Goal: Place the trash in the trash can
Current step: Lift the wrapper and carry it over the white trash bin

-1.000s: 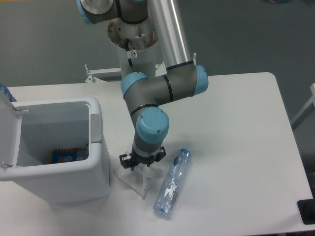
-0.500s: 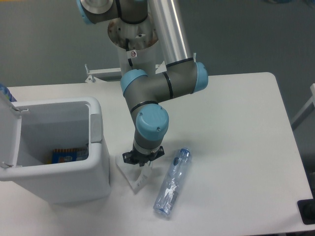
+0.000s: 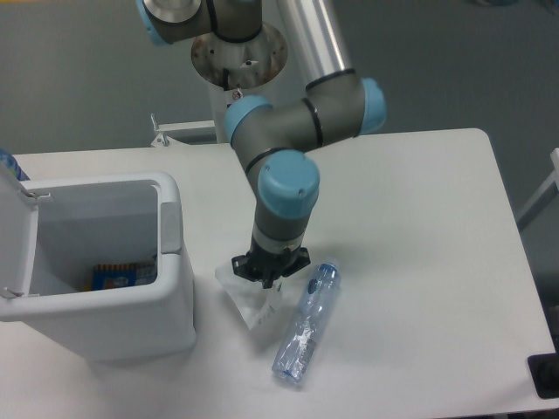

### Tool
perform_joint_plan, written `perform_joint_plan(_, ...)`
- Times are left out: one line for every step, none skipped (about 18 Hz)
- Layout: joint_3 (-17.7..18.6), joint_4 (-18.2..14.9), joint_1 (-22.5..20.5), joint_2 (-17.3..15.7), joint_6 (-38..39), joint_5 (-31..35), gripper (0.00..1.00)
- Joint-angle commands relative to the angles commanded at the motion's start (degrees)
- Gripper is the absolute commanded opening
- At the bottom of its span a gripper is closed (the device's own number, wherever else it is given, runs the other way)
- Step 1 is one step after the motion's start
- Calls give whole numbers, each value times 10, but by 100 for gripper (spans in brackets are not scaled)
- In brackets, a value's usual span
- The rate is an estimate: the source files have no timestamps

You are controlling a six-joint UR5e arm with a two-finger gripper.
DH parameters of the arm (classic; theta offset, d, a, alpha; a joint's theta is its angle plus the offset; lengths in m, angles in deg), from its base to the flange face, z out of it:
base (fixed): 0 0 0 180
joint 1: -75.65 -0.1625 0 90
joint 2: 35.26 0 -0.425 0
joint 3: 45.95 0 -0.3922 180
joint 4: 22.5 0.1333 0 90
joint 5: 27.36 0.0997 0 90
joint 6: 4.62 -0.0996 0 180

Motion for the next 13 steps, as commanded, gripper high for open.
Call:
perform_joint_plan(-18, 1, -2, -2, 1, -15, 0)
perform_joint_plan(-35, 1, -4, -3, 1, -32, 0)
perform_joint_plan(-52, 1, -11, -3, 3, -50, 0)
perform_joint_plan(-65, 1, -18, -3, 7, -69, 0)
perform_joint_plan(-81, 1, -25, -4, 8, -83, 0)
perform_joint_plan(-94, 1, -31, -6, 11, -94, 0)
perform_joint_plan(-108, 1, -37, -10, 20, -102, 0)
perform_joint_plan(-124, 2, -41, -10, 37, -110, 0)
perform_joint_plan(-138, 2, -46, -10, 52, -119, 0)
perform_joint_plan(-155, 2, -54, -10, 62, -135, 0)
perform_joint_plan(-162, 2, -60, -11, 67, -151, 0)
perform_joint_plan(-165, 2, -62, -14, 71, -171, 0)
perform_joint_plan(-165, 2, -63, -24, 75, -191, 0)
